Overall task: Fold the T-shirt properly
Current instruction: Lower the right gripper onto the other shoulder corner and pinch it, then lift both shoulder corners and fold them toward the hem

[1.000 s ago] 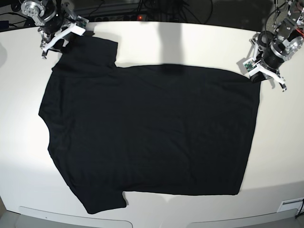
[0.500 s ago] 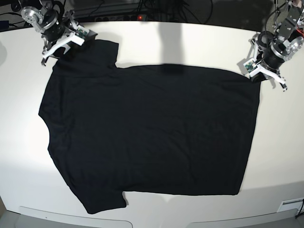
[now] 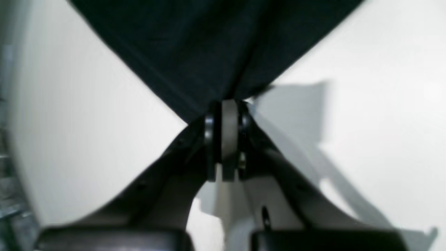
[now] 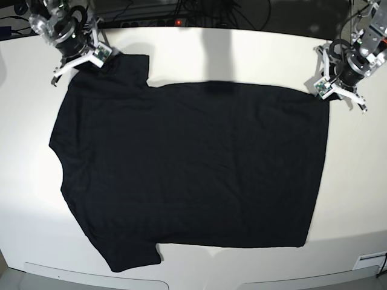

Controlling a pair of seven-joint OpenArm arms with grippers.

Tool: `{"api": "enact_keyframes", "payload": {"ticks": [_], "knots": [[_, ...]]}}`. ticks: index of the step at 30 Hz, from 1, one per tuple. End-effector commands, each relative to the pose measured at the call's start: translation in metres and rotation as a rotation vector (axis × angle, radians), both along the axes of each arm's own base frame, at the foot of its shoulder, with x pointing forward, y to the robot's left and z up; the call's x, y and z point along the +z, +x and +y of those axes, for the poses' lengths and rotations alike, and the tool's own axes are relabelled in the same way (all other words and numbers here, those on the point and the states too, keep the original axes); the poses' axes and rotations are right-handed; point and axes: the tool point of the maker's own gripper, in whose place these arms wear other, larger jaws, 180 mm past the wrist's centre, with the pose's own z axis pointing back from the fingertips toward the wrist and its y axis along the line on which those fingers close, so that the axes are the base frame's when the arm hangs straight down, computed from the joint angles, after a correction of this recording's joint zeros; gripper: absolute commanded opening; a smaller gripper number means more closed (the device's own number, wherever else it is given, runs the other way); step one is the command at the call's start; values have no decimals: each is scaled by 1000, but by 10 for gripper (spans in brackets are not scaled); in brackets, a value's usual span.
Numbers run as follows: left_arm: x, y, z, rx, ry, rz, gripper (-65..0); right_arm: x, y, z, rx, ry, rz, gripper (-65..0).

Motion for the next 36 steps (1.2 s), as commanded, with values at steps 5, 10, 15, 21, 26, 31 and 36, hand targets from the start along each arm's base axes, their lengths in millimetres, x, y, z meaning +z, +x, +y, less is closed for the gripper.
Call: {"api": "enact_keyframes", "payload": {"ticks": [5,10,15,21,26,31,36], "knots": [[39,23,5,50,-69,-71,-650,21,37,3,-44,86,-78,-650],[64,53,10,125,-138,-147,-650,32,61,3,-77,109,-120,-650],[88,86,14,191,-173,-237,-650,41,79,6,-80,119,-151,-650],[110,111,19,232,-192,-308,-650,53,100,1,-110,113,-187,-650],[100,113,20,269,-204,-297,-650,57,109,2,-135,142,-179,-650],[90,109,19,297,-216,-269,-650,51,94,24,-73,232,-83,-650],[91,109,16,303,-224,-260,-650,78,90,38,-36,235,-121,-650]]}}
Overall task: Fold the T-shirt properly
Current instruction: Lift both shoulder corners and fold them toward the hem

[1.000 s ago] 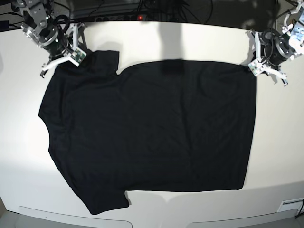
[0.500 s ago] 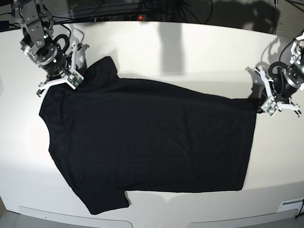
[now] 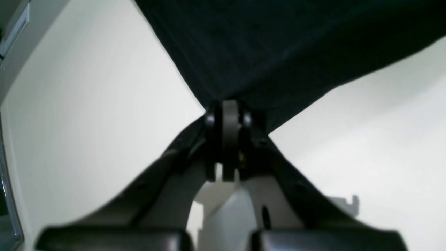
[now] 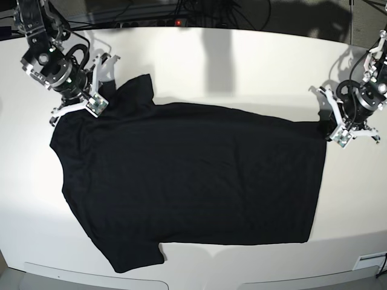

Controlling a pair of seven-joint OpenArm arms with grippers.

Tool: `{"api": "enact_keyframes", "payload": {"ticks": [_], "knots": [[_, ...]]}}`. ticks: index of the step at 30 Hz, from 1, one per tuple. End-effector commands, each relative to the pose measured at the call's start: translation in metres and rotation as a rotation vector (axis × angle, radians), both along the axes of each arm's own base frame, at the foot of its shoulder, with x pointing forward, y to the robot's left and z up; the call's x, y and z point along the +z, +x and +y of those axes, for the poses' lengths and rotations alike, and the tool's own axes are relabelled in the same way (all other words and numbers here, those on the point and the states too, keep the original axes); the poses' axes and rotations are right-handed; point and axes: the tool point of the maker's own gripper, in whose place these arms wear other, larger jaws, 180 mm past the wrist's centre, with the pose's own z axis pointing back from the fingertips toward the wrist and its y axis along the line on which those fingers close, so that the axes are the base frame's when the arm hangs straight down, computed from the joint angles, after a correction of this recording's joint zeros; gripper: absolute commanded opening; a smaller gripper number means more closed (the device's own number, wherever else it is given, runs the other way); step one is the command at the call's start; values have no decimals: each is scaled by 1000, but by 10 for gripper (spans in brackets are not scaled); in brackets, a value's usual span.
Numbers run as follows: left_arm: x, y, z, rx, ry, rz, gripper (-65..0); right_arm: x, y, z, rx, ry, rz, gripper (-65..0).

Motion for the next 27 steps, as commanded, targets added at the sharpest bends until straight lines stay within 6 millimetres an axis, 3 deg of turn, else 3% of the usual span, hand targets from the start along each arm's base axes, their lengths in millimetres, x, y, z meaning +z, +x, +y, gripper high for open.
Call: {"api": "enact_keyframes", "payload": {"ticks": [1,4,8,12,17,27], "knots": [[18,11,3,-2,5,-52,-650,21,8,0,13,2,-60,-650],[21,12,0,-10,-1,-61,-650,41,10,-3,-4,7,-102,-650],[25,14,0,-4,-4,-77,-650,50,17,-15,-41,10,-129,-650],[33,22,11,70,6,-135,-650,43,26,-27,-77,8,-120,-650],[28,21,16,77,12,-129,-650,32,56,-44,-175,88,-131,-650],[4,37,21,139,-33,-99,-650,41,102,-62,-261,162,-177,-650]]}}
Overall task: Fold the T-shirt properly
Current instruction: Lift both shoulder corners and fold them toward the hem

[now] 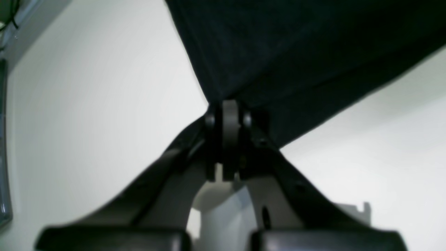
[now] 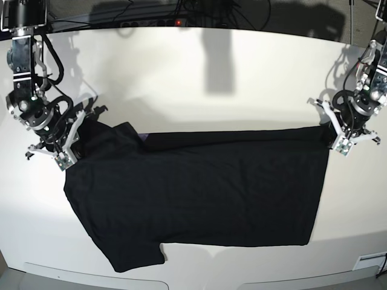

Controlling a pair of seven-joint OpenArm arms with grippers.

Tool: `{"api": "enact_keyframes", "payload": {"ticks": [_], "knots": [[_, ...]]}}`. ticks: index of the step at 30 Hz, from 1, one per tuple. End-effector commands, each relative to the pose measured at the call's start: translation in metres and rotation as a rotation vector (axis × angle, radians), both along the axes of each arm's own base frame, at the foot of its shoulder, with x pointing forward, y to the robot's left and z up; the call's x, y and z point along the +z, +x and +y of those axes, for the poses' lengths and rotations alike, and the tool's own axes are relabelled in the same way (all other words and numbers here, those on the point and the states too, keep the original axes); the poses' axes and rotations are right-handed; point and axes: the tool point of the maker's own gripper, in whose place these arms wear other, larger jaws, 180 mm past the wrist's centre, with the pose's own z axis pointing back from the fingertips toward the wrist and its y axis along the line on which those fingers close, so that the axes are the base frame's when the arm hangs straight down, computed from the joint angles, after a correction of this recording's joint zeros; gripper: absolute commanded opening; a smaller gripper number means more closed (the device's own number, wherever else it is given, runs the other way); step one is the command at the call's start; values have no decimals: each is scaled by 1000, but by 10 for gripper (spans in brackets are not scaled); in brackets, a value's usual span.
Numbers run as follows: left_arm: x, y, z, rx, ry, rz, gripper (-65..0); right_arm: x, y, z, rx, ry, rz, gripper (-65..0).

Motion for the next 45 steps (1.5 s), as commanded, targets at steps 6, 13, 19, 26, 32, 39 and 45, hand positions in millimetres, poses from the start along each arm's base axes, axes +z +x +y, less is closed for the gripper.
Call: {"api": "enact_keyframes", "payload": {"ticks": [6,13,19,26,32,39,45], "knots": [[10,31,11,14,30,-48,-650,19,32,-16,-32,48,-59,-650],[9,43,8,12,2,-49,-650,10,55,-12,-13,71,-21,-650],[20,54,7,5,-4,-86,-650,-5,68,-4,18,26,35,-650],[20,57,-12,-12,-51,-112,-650,-17,75,8,69,-14,74,-650],[15,58,-31,-48,-21,-126,-650,-22,87,3,66,-48,106,-650],[15,58,-28,-47,-10,-124,-596,-19,89,5,68,-36,94,-575],[22,62,-2,43,44,-156,-413,-9,96,2,62,-45,82,-359]]}}
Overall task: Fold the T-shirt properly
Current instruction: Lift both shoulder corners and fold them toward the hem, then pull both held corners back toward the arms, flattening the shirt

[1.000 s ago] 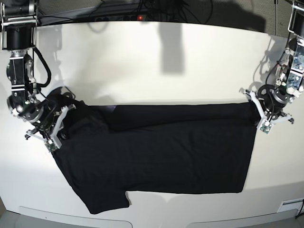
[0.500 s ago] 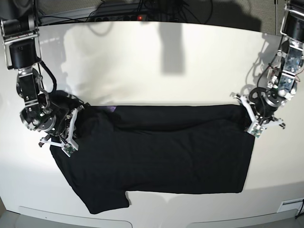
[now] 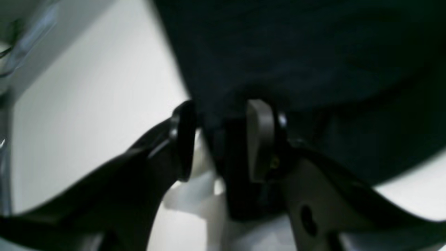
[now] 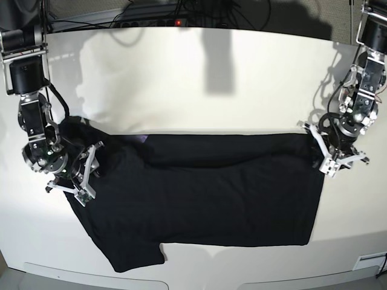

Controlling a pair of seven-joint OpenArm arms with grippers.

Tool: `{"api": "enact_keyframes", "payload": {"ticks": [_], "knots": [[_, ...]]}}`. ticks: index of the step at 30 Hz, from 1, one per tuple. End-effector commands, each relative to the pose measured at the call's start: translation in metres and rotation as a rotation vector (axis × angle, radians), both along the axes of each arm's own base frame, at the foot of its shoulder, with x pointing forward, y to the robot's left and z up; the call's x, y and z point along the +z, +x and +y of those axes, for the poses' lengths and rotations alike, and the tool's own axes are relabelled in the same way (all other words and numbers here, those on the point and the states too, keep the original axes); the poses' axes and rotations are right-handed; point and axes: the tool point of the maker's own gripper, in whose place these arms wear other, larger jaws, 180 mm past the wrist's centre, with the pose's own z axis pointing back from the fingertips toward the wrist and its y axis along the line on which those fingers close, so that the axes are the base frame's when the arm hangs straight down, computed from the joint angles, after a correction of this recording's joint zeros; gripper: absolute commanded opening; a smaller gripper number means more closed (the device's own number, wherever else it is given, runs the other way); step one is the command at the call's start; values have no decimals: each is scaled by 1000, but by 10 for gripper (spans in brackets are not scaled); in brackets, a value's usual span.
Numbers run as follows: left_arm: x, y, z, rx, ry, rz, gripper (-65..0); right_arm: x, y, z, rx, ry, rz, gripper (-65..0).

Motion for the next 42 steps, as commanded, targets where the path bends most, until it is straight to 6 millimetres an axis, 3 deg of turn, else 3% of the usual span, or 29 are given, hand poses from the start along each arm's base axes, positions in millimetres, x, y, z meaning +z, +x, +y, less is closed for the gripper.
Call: {"api": "enact_keyframes", "payload": {"ticks": [1,6,9,12,13,18,24,28,34,39,42], "knots": [[19,11,10,14,14,-50,-413,29,17,-7,-9,6,-66,-359],[27,16,25,63,-24,-22,-438,50,18,6,-21,79,-56,-365],[40,18,17,86,-151,-17,-518,59,12,21,-17,128,-19,-471],[46,18,-2,75,-235,-4,-650,57,3,32,-23,183,53,-638],[45,18,-8,72,-246,-3,-650,53,0,34,-27,190,80,-650],[32,17,-33,71,-315,11,-650,28,-20,34,-35,196,145,-650],[4,8,-35,108,-347,52,-650,-5,-39,29,-86,154,162,-650],[-9,4,-35,135,-388,83,-650,-4,-37,14,-138,133,133,-650],[-31,-3,-26,174,-395,123,-650,11,-38,4,-204,292,141,-650],[-45,-10,-30,178,-410,158,-650,-6,-59,7,-195,322,177,-650],[-45,-9,-36,174,-423,154,-650,-15,-63,-8,-233,258,137,-650]]}}
